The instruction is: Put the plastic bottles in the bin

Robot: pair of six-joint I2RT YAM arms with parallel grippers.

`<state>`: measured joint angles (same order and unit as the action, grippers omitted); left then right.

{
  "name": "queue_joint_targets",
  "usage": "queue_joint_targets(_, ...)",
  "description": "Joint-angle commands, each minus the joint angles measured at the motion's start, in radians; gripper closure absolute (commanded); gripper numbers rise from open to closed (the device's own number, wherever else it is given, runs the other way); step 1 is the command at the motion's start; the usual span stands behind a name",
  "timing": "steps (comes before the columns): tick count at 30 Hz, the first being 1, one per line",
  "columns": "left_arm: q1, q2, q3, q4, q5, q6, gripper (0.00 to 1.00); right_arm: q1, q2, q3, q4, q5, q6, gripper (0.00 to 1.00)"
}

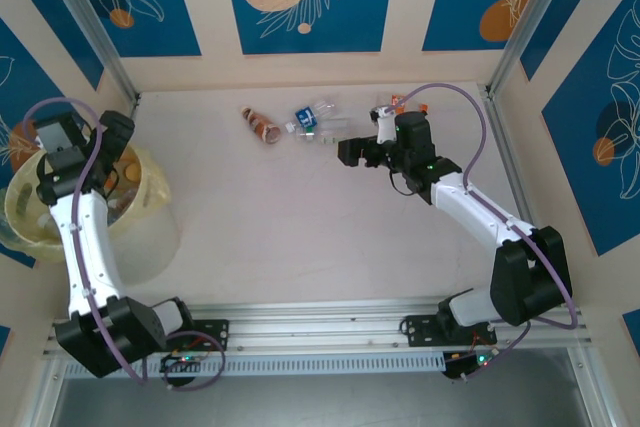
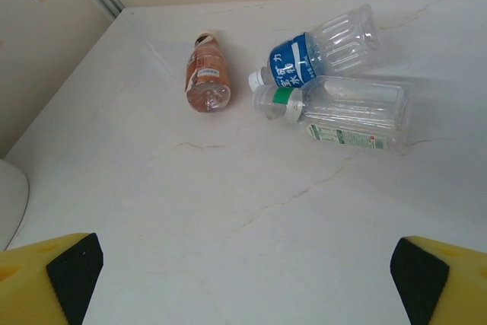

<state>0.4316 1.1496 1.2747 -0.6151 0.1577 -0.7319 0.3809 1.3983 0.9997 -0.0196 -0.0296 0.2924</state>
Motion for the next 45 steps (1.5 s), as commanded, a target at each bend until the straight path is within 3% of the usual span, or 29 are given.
queue_joint_targets(1, -0.014, -0.077, 0.089, -0.011, 0.039, 0.009, 0.00, 0.011, 0.008, 0.025, -0.018, 0.017, -0.023, 0.01)
queue_joint_targets(5, -0.088, -0.123, 0.141, -0.016, 0.026, 0.027, 0.00, 0.012, 0.007, 0.019, -0.016, 0.029, -0.029, 0.01)
queue_joint_targets(14, -0.542, -0.013, 0.281, -0.015, -0.222, 0.147, 0.00, 0.002, -0.003, -0.009, 0.038, 0.047, -0.004, 0.01)
queue_joint_targets(19, -0.677, 0.086, 0.327, 0.002, -0.299, 0.193, 0.00, -0.041, 0.014, 0.004, 0.022, 0.039, -0.068, 0.01)
queue_joint_targets(23, -0.735, 0.140, 0.317, 0.067, -0.222, 0.210, 0.00, -0.132, 0.080, 0.092, -0.060, -0.058, -0.215, 0.01)
queue_joint_targets(28, -0.766, 0.237, 0.285, 0.159, -0.007, 0.197, 0.00, -0.245, 0.271, 0.292, -0.198, -0.114, -0.376, 0.01)
queue_joint_targets(33, -0.771, 0.331, 0.224, 0.253, 0.135, 0.146, 0.00, -0.365, 0.570, 0.637, -0.379, -0.245, -0.547, 0.01)
queue_joint_targets(39, -0.771, 0.333, 0.137, 0.365, 0.120, 0.182, 0.00, -0.445, 0.949, 1.169, -0.630, -0.354, -0.538, 0.01)
queue_joint_targets(45, -0.769, 0.290, 0.065, 0.422, 0.046, 0.235, 0.00, -0.446, 1.216, 1.514, -0.741, -0.247, -0.511, 0.00)
